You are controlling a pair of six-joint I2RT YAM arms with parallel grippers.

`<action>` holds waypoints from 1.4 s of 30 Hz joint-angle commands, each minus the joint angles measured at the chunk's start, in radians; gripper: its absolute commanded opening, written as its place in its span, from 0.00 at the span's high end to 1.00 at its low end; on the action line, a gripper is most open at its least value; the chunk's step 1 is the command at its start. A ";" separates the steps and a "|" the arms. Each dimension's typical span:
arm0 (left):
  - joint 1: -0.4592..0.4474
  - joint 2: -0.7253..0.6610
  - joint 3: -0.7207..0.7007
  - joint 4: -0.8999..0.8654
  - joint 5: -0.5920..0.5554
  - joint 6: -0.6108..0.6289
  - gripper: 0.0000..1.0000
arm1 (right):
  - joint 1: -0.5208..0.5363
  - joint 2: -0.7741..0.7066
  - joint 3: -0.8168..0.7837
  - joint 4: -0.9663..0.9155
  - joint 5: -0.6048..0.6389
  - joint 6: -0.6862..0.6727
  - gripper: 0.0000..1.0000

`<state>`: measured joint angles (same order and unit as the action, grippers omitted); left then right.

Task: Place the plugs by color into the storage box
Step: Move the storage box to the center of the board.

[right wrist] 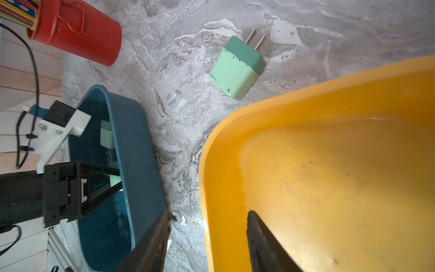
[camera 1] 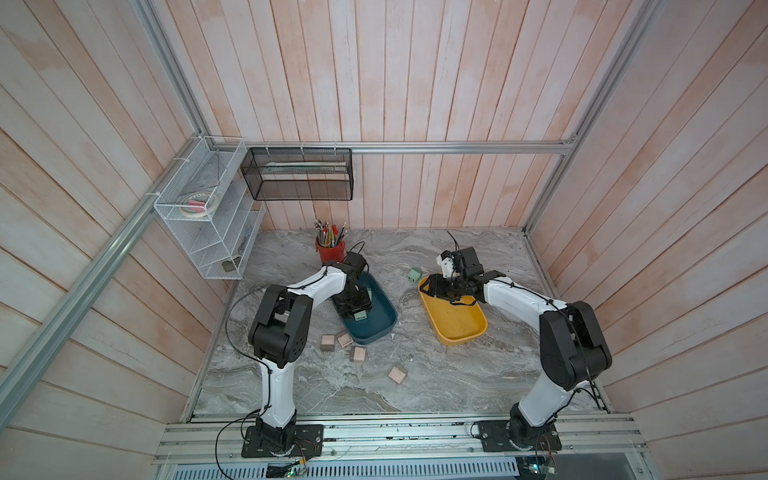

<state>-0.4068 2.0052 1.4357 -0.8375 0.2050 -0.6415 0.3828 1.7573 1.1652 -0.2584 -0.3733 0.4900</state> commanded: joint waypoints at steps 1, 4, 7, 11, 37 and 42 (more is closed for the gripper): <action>0.003 -0.033 0.026 -0.041 -0.015 0.022 0.37 | 0.015 0.042 0.048 -0.046 -0.007 -0.017 0.51; 0.009 -0.074 0.033 -0.046 -0.011 0.028 0.35 | 0.018 0.081 0.067 -0.062 -0.006 -0.034 0.57; 0.017 -0.110 0.052 -0.061 -0.012 0.035 0.35 | 0.018 0.106 0.063 -0.067 -0.022 -0.040 0.68; 0.042 -0.150 0.087 -0.082 -0.014 0.042 0.35 | 0.018 0.093 0.027 -0.082 -0.043 -0.044 0.79; 0.130 -0.186 0.090 -0.098 -0.010 0.071 0.35 | 0.015 -0.211 0.039 -0.467 0.142 -0.007 0.45; 0.138 -0.198 0.074 -0.095 -0.007 0.069 0.34 | 0.015 -0.034 0.299 -0.475 0.189 0.142 0.39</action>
<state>-0.2760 1.8313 1.5204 -0.9272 0.2047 -0.5865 0.3985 1.6222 1.3907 -0.6613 -0.2474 0.5312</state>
